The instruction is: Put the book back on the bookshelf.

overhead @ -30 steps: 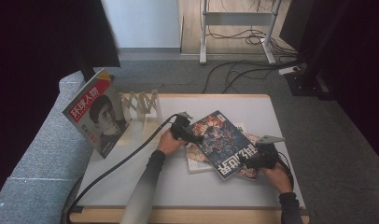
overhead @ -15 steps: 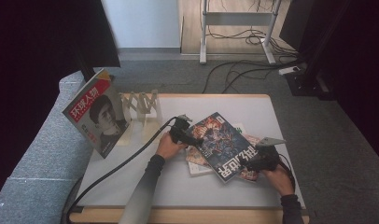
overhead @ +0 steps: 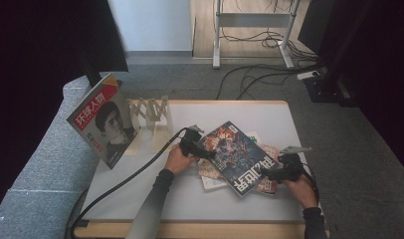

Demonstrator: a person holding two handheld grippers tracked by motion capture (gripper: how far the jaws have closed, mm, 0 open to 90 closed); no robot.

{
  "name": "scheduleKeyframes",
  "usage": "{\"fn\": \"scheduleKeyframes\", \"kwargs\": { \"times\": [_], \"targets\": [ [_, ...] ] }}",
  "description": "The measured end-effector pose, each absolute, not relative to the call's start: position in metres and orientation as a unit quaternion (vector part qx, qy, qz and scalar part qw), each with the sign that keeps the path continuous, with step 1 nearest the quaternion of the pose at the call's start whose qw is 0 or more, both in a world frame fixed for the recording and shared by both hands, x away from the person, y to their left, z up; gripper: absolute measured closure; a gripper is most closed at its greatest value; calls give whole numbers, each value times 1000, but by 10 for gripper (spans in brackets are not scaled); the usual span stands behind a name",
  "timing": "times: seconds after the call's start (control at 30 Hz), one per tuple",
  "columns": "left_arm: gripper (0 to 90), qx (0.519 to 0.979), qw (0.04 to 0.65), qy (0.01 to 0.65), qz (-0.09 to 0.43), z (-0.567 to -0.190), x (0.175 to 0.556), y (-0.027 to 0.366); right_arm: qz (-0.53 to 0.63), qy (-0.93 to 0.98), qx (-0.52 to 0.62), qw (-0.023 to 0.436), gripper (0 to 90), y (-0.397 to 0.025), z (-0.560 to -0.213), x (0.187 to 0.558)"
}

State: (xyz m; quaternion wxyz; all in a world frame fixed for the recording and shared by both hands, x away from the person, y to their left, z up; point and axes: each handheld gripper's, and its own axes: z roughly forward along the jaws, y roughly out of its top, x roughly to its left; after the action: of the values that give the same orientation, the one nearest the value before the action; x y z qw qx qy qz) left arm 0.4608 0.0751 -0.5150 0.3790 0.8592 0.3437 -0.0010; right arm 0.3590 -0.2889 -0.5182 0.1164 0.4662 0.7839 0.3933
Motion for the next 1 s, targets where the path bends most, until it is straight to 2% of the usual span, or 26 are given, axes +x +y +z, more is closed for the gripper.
{"fn": "scheduleKeyframes", "kwargs": {
  "times": [0.17,0.53,1.0],
  "targets": [
    [0,859,379,344,-1,-515,461,75,392,784,469,113,0,-289,-518,360],
    [10,863,374,339,-7,-514,453,80,409,764,494,69,0,-292,-525,355],
    [21,856,384,346,1,-515,427,94,401,779,476,70,0,-281,-523,343]
  ]
}}
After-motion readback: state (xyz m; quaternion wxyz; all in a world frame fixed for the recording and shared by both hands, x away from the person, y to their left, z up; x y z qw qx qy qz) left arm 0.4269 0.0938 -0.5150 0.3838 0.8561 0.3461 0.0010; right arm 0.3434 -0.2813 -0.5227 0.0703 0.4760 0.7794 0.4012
